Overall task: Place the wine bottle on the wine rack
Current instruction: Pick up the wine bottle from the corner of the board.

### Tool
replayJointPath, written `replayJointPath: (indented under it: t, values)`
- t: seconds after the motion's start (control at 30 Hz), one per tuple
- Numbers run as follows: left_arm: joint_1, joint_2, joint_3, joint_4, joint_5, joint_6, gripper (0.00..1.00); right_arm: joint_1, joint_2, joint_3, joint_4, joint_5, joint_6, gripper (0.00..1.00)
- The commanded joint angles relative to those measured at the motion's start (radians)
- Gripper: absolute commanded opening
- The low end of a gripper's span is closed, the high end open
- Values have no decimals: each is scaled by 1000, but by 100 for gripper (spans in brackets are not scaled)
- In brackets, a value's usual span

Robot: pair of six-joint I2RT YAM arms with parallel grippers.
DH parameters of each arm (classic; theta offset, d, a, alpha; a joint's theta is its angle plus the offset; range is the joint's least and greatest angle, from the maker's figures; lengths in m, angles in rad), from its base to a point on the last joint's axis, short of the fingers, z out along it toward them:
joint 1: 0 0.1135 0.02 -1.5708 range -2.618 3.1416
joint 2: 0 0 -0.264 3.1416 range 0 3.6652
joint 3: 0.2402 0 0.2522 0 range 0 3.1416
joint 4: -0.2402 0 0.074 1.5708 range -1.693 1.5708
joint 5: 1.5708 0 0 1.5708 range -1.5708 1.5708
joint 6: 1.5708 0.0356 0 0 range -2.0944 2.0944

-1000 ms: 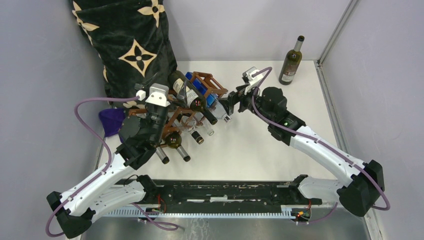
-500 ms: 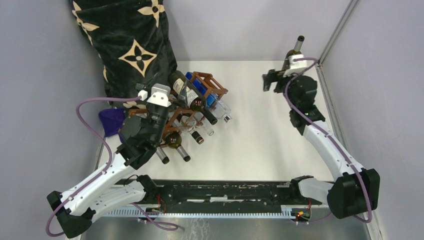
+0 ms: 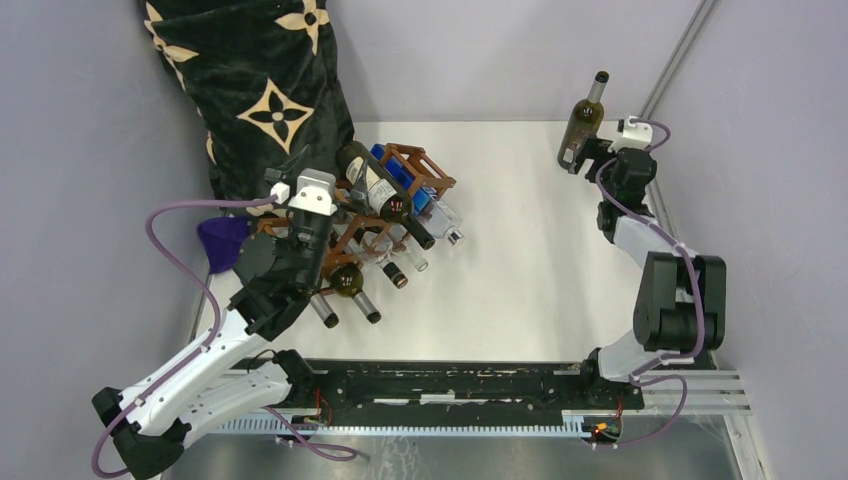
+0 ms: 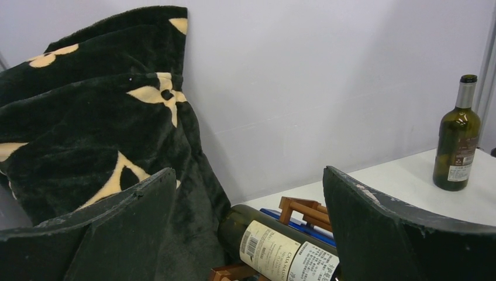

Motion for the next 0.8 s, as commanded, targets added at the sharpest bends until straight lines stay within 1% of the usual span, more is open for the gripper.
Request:
replayJointPath:
  t: [0.0,0.07,0.1,0.23,0.33,0.53,0.77]
  values:
    - [16,-16,-4,68,15,31,100,-3,107,65,234,-76,-153,98]
    - [22,-19,-8,73,16,33,100,-3,164,89,276,-81,-204,98]
    - [25,-21,-9,75,16,32,100,-3,189,108,287,-93,-256,98]
    - [34,-24,-13,78,21,30,100,-5,295,217,246,-143,-361,98]
    - [43,-25,-13,79,25,30,100,-5,340,258,261,-123,-406,98]
    - [62,-31,-16,82,36,29,100,-11,432,357,279,-145,-398,98]
    - [71,-20,-17,79,45,25,100,-12,564,550,237,-185,-323,98]
